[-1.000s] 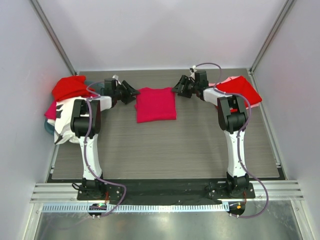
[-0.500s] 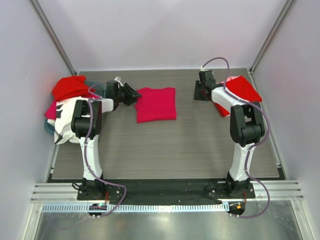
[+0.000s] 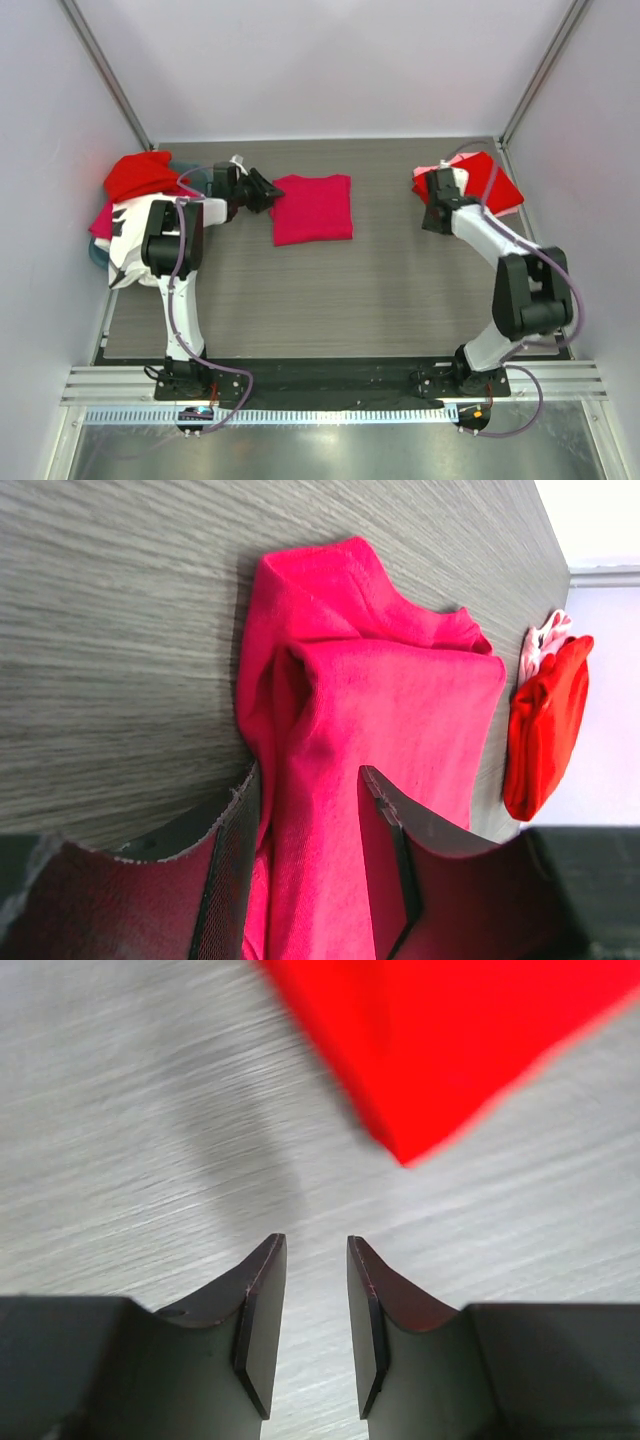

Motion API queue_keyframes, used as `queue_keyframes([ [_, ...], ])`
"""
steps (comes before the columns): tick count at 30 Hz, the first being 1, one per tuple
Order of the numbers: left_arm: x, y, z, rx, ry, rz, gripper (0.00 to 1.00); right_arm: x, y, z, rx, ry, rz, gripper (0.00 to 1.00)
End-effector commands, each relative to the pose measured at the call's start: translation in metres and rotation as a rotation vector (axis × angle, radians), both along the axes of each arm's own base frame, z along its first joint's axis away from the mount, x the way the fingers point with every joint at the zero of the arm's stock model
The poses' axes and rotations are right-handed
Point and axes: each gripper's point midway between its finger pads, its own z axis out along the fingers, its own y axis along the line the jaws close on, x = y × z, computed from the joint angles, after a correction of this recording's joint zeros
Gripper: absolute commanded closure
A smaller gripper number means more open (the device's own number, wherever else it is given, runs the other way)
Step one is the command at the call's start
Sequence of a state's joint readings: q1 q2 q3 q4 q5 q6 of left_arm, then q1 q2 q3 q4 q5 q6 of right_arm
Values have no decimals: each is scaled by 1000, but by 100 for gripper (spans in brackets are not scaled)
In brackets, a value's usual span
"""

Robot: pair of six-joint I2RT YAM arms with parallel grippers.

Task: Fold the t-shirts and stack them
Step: Neatly place the folded tshirt to the corner

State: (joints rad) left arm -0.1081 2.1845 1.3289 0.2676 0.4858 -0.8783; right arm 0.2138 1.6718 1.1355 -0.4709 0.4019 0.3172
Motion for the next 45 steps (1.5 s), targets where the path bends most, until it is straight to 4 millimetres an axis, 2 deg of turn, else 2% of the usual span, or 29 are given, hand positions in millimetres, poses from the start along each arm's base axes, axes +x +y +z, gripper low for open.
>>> queue_keyframes([
  [1,-6,-5,25,-3,-53,-41,56,-2,-33,35,160,-193,-178,64],
  [3,-7,-5,26,-5,-53,-41,56,-6,-33,32,274,-211,-180,65],
  [4,-7,-5,26,-7,-55,-42,56,-10,-52,32,331,-254,-247,64],
  [5,-7,-6,26,-11,-55,-43,57,-12,-57,31,376,-269,-265,64],
  [7,-8,-6,25,-16,-51,-45,56,-13,-55,27,546,-311,-292,57],
  [8,-8,-7,25,-17,-51,-46,57,-14,-74,28,589,-349,-352,57],
  [9,-8,-7,26,-20,-51,-48,57,-8,-75,33,645,-397,-343,56],
  [11,-9,-7,26,-21,-52,-49,56,-13,-98,23,700,-433,-475,52],
  [14,-9,-6,26,-20,-53,-48,56,-5,-109,25,818,-550,-541,59],
  [18,-9,-7,26,-18,-53,-49,56,7,-127,7,896,-612,-633,65],
  [23,-9,-7,26,-15,-53,-50,57,20,-147,-9,886,-651,-706,66],
  [24,-9,-7,26,-16,-53,-51,57,25,-152,-6,881,-673,-702,66],
  [25,-9,-7,24,-17,-49,-51,57,27,-153,-19,879,-655,-717,66],
  [27,-8,-8,23,-19,-47,-54,57,33,-160,-23,879,-672,-732,66],
  [29,-7,-8,23,-22,-46,-56,57,36,-164,-35,891,-670,-763,66],
  [31,-7,-8,23,-21,-48,-55,57,41,-167,-36,903,-693,-771,66],
  [32,-7,-8,23,-22,-48,-56,58,42,-167,-46,906,-678,-786,66],
  [33,-7,-8,24,-20,-50,-55,58,46,-169,-43,911,-694,-776,66],
  [35,-7,-8,24,-21,-49,-55,58,48,-170,-52,914,-681,-788,67],
  [39,-7,-8,25,-17,-53,-53,59,53,-172,-58,917,-682,-795,74],
  [41,-7,-8,25,-17,-53,-53,59,54,-172,-61,919,-676,-798,84],
  [43,-7,-7,24,-16,-50,-52,60,54,-172,-60,917,-675,-788,99],
  [45,-6,-8,25,-18,-52,-53,60,44,-168,-63,911,-666,-793,99],
])
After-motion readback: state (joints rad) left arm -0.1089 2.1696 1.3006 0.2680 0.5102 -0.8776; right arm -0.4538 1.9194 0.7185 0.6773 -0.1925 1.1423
